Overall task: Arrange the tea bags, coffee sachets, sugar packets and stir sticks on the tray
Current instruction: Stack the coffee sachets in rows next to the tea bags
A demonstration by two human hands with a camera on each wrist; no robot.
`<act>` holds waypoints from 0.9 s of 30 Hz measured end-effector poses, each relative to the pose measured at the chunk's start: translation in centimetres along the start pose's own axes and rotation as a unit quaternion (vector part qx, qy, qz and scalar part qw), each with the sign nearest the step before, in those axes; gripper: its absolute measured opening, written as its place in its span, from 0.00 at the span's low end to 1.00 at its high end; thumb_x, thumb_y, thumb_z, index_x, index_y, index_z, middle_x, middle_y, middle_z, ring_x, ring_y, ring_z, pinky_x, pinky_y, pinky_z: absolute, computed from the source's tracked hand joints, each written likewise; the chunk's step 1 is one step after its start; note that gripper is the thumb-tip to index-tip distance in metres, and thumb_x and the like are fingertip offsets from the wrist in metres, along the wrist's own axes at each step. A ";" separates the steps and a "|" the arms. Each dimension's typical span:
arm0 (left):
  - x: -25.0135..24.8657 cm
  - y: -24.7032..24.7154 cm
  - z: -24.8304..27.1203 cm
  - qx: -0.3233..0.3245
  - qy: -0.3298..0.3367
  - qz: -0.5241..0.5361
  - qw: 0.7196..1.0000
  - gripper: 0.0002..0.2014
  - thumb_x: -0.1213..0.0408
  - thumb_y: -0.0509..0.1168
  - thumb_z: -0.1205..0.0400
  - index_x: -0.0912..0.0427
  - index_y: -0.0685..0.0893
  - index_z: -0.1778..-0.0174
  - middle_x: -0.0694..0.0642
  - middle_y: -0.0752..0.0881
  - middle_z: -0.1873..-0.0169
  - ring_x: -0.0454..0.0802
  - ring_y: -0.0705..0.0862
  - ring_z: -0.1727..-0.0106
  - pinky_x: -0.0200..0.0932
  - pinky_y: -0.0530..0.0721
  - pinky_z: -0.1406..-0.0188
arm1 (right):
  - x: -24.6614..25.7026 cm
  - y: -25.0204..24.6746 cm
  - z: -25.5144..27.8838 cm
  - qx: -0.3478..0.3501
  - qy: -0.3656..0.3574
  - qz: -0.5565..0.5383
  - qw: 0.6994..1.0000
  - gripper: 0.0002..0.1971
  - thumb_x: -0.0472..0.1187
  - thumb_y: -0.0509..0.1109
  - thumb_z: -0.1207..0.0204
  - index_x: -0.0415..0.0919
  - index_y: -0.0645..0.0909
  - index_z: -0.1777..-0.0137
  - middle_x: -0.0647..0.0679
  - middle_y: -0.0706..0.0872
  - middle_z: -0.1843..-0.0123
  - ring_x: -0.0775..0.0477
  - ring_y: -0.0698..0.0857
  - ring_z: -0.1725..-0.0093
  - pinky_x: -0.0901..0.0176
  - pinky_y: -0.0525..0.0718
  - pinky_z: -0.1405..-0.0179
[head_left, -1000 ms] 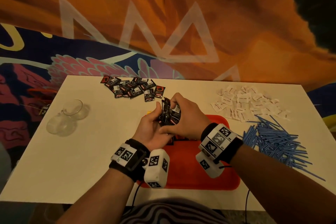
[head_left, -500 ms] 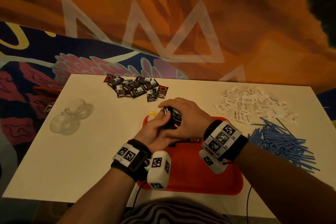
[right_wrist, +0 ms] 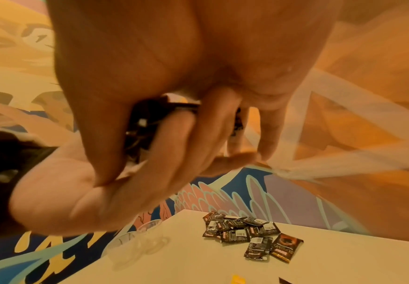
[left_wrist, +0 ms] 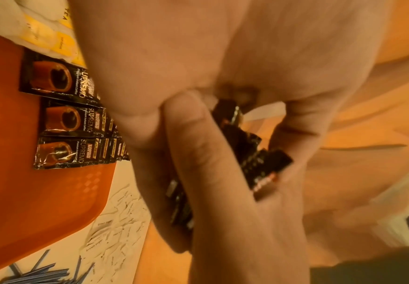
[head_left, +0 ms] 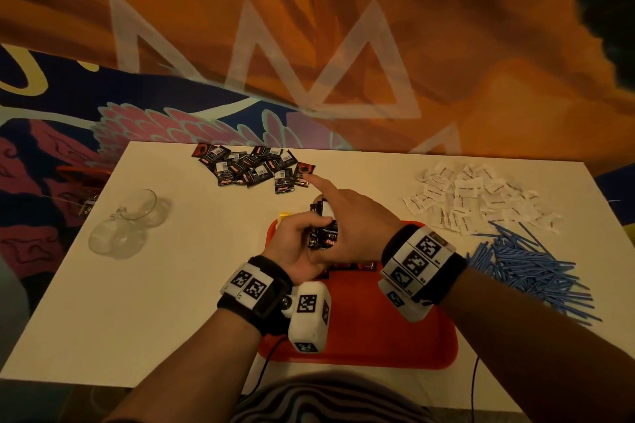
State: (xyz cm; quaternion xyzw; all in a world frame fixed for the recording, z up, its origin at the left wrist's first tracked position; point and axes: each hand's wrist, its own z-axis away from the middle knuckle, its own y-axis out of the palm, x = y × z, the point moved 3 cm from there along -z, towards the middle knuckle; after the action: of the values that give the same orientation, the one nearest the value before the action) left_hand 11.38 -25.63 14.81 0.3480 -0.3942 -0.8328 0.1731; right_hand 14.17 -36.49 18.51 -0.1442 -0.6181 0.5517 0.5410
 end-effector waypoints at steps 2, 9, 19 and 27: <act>0.2 0.0 -0.3 -0.040 -0.012 -0.023 0.999 0.12 0.71 0.68 0.35 0.68 0.83 0.56 0.62 0.86 0.67 0.56 0.87 0.68 0.43 0.86 0.73 | -0.4 0.2 -0.1 0.015 0.014 -0.006 1.000 0.67 0.64 0.84 0.49 0.67 0.38 0.19 0.47 0.76 0.27 0.43 0.76 0.30 0.44 0.80 0.36; -0.3 -1.3 -0.6 -0.113 0.011 -0.065 0.991 0.18 0.75 0.59 0.29 0.70 0.84 0.45 0.63 0.90 0.57 0.54 0.90 0.59 0.47 0.89 0.59 | -2.5 -0.6 1.0 -0.029 0.059 -0.224 0.972 0.59 0.59 0.85 0.43 0.58 0.53 0.17 0.53 0.66 0.19 0.53 0.69 0.23 0.50 0.74 0.26; -0.4 -2.9 -2.0 -0.192 0.101 -0.128 0.968 0.15 0.62 0.67 0.15 0.52 0.81 0.31 0.55 0.87 0.58 0.49 0.86 0.62 0.45 0.85 0.67 | -5.8 0.8 1.1 -0.129 0.203 -0.408 0.881 0.10 0.32 0.79 0.30 0.45 0.82 0.62 0.58 0.84 0.74 0.51 0.83 0.73 0.47 0.84 0.58; -0.7 -2.6 -2.4 -0.161 0.047 -0.042 0.985 0.14 0.57 0.70 0.22 0.58 0.83 0.43 0.63 0.87 0.50 0.56 0.88 0.58 0.46 0.88 0.67 | -3.8 0.6 2.0 -0.241 0.000 -0.183 0.953 0.15 0.23 0.72 0.32 0.45 0.90 0.59 0.53 0.90 0.50 0.58 0.86 0.49 0.72 0.81 0.41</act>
State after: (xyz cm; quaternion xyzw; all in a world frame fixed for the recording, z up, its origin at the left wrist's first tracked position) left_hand 13.52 -24.92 12.06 0.3706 -0.2315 -0.8747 0.2096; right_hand 13.67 -40.29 16.49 -0.1545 -0.7484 0.2780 0.5821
